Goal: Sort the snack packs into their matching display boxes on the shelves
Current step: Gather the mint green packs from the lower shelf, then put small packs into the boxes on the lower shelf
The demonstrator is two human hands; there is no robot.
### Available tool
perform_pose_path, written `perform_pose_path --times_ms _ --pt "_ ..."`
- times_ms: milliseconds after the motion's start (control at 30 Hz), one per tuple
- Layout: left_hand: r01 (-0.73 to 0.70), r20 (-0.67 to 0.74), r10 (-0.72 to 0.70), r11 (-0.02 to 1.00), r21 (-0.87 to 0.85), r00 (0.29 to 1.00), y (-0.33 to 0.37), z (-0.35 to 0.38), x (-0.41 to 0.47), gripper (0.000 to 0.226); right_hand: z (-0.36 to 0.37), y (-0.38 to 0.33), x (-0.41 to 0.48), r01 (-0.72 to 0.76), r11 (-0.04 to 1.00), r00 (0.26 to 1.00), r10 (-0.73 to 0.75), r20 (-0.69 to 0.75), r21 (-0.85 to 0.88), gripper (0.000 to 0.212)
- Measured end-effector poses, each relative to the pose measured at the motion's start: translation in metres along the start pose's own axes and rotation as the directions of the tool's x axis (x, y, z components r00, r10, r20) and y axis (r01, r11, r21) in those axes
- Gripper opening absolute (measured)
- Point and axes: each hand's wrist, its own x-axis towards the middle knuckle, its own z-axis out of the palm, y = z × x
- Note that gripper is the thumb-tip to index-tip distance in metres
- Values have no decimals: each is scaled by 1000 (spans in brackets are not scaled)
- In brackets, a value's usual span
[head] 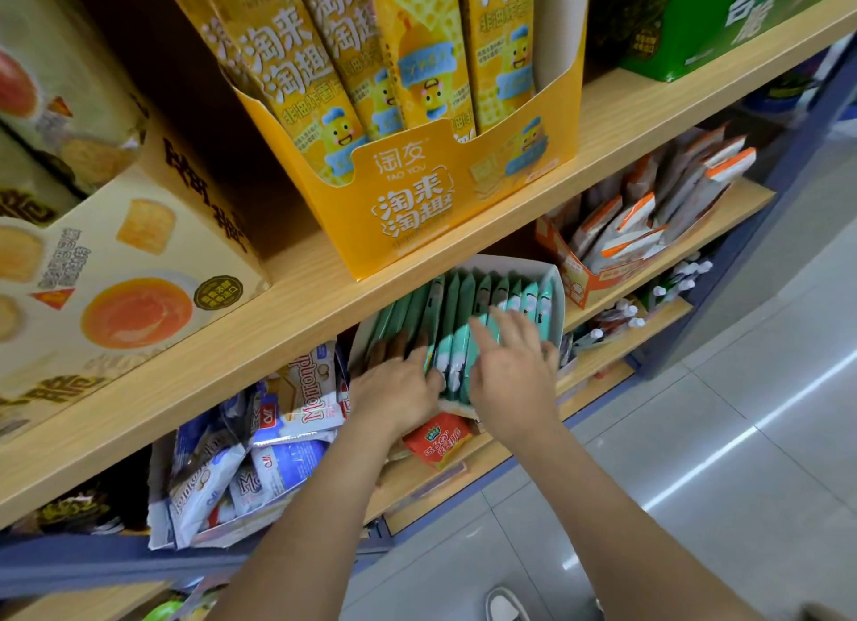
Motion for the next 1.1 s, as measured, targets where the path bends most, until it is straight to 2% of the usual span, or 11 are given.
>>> perform_pose_path --times_ms 100,167,267,400,567,633,700,833,933,1033,1100 --pt "30 -164 -35 999 -32 986 5 -5 -9 45 0 23 -3 -263 945 940 296 -170 193 64" --pt "48 -335 -76 995 -91 939 11 3 -28 40 6 40 1 -362 859 911 409 -61 361 50" --pt "29 -245 -84 974 -223 966 23 28 -54 40 7 54 4 -502 789 864 472 172 355 24" --pt "11 -223 -119 901 -434 967 34 38 -45 39 7 58 -6 -566 706 822 523 226 425 20" --pt "121 -237 -278 847 -517 931 28 15 -7 25 16 35 -22 -622 272 751 473 460 734 19" --pt "127 -233 -306 815 -566 923 27 9 2 21 10 25 -21 -640 83 730 378 570 764 39" --pt "67 -242 -233 836 -545 942 31 9 -2 27 9 23 -19 -659 16 726 274 631 752 45" --pt "-36 -231 -109 838 -545 967 44 30 -32 48 3 50 0 -571 108 777 393 492 814 58" --pt "23 -243 -221 783 -622 944 43 45 -33 25 -8 77 16 -442 306 861 407 303 843 81" --pt "64 -269 -316 747 -662 910 45 46 -26 21 -14 87 30 -396 533 911 328 249 748 72" --pt "71 -289 -368 716 -694 884 47 45 -20 21 -15 88 38 -345 595 936 278 217 726 69"
